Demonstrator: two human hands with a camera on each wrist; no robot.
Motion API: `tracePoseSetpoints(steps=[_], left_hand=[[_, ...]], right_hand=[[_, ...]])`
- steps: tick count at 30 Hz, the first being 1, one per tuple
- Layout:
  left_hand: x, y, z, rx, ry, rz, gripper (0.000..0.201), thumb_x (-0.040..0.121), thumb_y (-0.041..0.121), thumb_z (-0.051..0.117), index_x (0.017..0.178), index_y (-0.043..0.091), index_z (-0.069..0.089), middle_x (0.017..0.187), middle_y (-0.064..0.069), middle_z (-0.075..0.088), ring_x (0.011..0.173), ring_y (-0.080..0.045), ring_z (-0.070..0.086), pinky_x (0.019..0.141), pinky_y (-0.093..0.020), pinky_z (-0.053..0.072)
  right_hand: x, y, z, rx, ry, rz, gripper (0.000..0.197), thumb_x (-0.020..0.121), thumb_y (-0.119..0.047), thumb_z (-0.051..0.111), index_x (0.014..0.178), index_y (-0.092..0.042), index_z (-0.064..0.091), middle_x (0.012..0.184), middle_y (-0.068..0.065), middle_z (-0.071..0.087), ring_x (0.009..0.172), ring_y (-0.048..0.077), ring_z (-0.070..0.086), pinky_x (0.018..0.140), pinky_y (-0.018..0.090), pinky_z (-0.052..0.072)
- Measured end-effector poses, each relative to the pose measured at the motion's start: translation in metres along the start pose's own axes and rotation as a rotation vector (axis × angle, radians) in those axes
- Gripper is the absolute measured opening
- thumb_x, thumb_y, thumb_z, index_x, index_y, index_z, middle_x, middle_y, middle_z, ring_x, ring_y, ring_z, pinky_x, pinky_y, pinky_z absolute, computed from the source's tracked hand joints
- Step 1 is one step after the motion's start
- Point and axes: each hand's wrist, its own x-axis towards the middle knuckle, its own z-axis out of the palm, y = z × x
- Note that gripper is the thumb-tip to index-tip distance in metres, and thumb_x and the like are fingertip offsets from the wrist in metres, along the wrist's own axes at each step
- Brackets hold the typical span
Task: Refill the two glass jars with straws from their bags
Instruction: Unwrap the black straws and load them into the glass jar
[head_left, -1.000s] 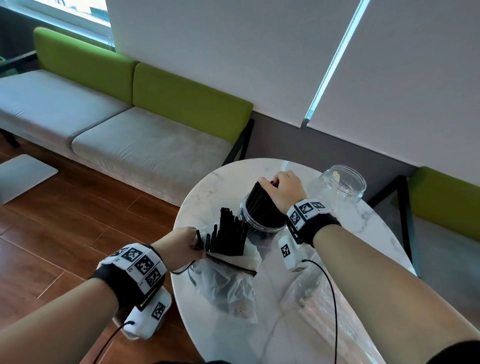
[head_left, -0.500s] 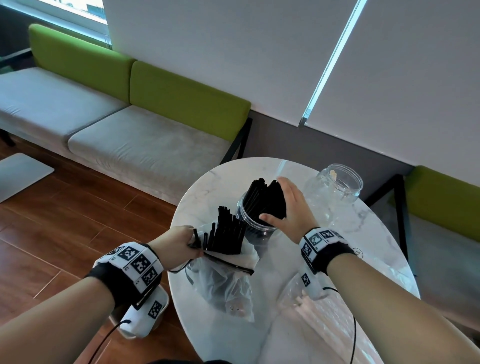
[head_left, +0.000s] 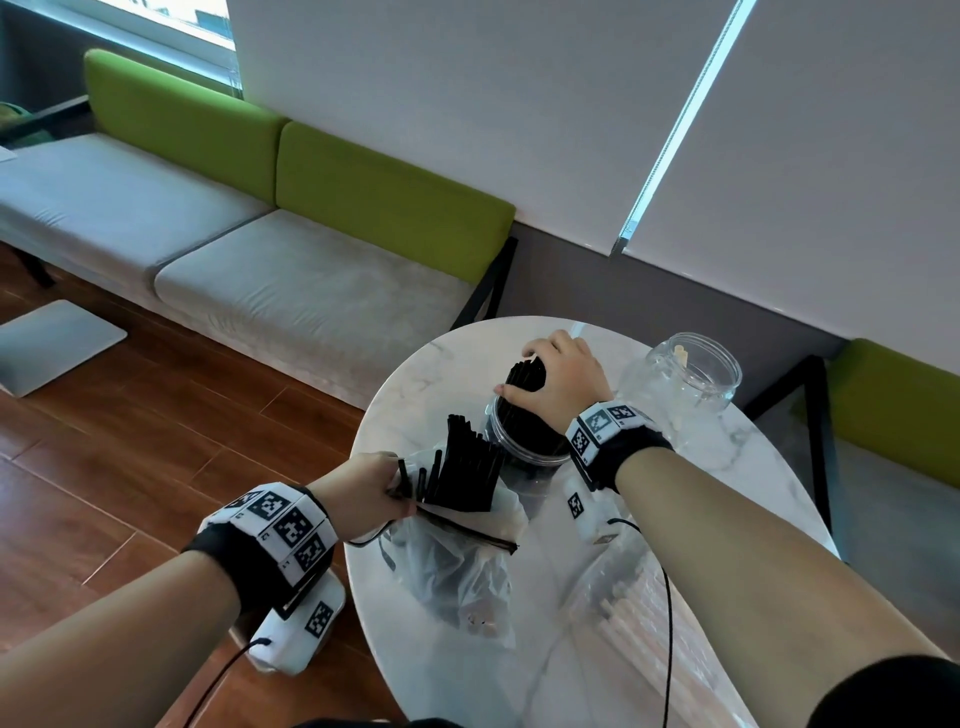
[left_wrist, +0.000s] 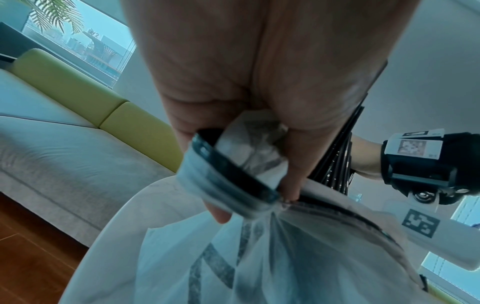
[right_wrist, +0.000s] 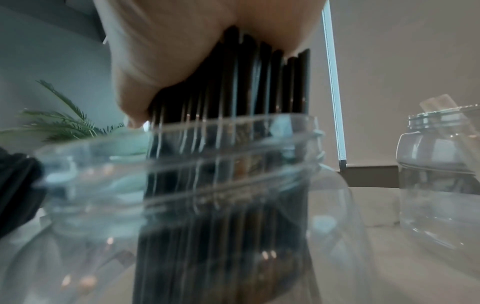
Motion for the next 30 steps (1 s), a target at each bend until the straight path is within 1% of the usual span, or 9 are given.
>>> tracePoseSetpoints(steps=[5,9,11,14,17,20,22,25,30], left_hand=[[0.001,0.001,-0.001,0.014,-0.003,-0.010,0.024,0.084,0.023,0.063,0.097,0.003,0.057,0.090,-0.003,0.055,0.087,-0.019,0.054,0.072,-0.022,0.040],[0.001,0.001,-0.001,0.010,0.005,0.010,0.020,0.085,0.021,0.062,0.096,0.005,0.057,0.079,0.005,0.050,0.084,-0.015,0.051,0.066,-0.016,0.034],[0.000,0.001,-0.001,0.002,0.004,0.011,0.021,0.085,0.020,0.062,0.098,0.004,0.057,0.077,0.007,0.047,0.085,-0.015,0.050,0.065,-0.015,0.032],[0.000,0.001,-0.001,-0.007,0.011,0.000,0.022,0.085,0.020,0.063,0.098,0.003,0.058,0.083,0.003,0.052,0.086,-0.015,0.051,0.065,-0.016,0.033],[-0.001,0.001,-0.001,0.004,0.004,-0.003,0.028,0.085,0.021,0.063,0.103,0.000,0.058,0.096,-0.006,0.058,0.089,-0.019,0.055,0.069,-0.020,0.038],[0.000,0.001,-0.001,0.023,0.000,-0.004,0.031,0.085,0.023,0.063,0.105,0.001,0.058,0.099,-0.007,0.058,0.094,-0.021,0.057,0.073,-0.021,0.039],[0.000,0.002,-0.002,0.029,-0.002,-0.005,0.031,0.085,0.023,0.063,0.106,0.001,0.058,0.098,-0.004,0.056,0.095,-0.021,0.057,0.075,-0.022,0.040],[-0.001,0.002,-0.001,0.016,0.000,0.001,0.029,0.085,0.023,0.063,0.104,0.002,0.058,0.095,-0.003,0.056,0.090,-0.017,0.054,0.069,-0.019,0.036],[-0.001,0.002,-0.001,0.024,0.001,-0.014,0.032,0.084,0.025,0.063,0.105,0.002,0.057,0.095,-0.003,0.055,0.087,-0.015,0.051,0.070,-0.018,0.035]], right_hand=[[0.003,-0.001,-0.004,0.020,-0.180,0.073,0.062,0.075,-0.066,0.061,0.122,-0.027,0.052,0.121,-0.005,0.054,0.113,0.020,0.051,0.088,0.035,0.043],[-0.003,-0.001,-0.006,0.010,-0.079,-0.044,0.079,0.075,-0.060,0.067,0.140,-0.026,0.037,0.137,-0.003,0.042,0.122,0.022,0.042,0.099,0.040,0.039],[-0.007,0.001,-0.005,-0.009,-0.043,-0.155,0.075,0.080,-0.055,0.065,0.142,-0.025,0.036,0.140,-0.001,0.040,0.124,0.023,0.040,0.102,0.041,0.037],[-0.007,0.002,-0.001,-0.084,-0.103,-0.244,0.053,0.088,-0.049,0.058,0.134,-0.023,0.049,0.127,0.001,0.054,0.113,0.025,0.050,0.094,0.044,0.044],[-0.004,0.000,-0.001,0.027,-0.083,-0.208,0.040,0.089,-0.045,0.060,0.116,-0.016,0.061,0.108,0.002,0.061,0.102,0.025,0.051,0.090,0.039,0.044],[-0.001,-0.002,0.000,0.043,-0.025,-0.167,0.040,0.087,-0.045,0.062,0.112,-0.013,0.062,0.108,0.003,0.060,0.106,0.025,0.048,0.093,0.036,0.042],[0.002,-0.004,0.000,-0.037,-0.104,-0.129,0.042,0.087,-0.050,0.058,0.112,-0.016,0.060,0.109,0.002,0.060,0.109,0.024,0.047,0.093,0.037,0.042],[0.005,-0.007,-0.004,-0.018,-0.181,-0.077,0.040,0.087,-0.048,0.059,0.106,-0.013,0.059,0.101,0.004,0.060,0.101,0.023,0.052,0.081,0.032,0.041],[0.003,-0.008,0.001,0.018,0.005,-0.071,0.039,0.080,-0.044,0.067,0.095,-0.008,0.062,0.095,0.007,0.054,0.097,0.027,0.046,0.085,0.038,0.043]])
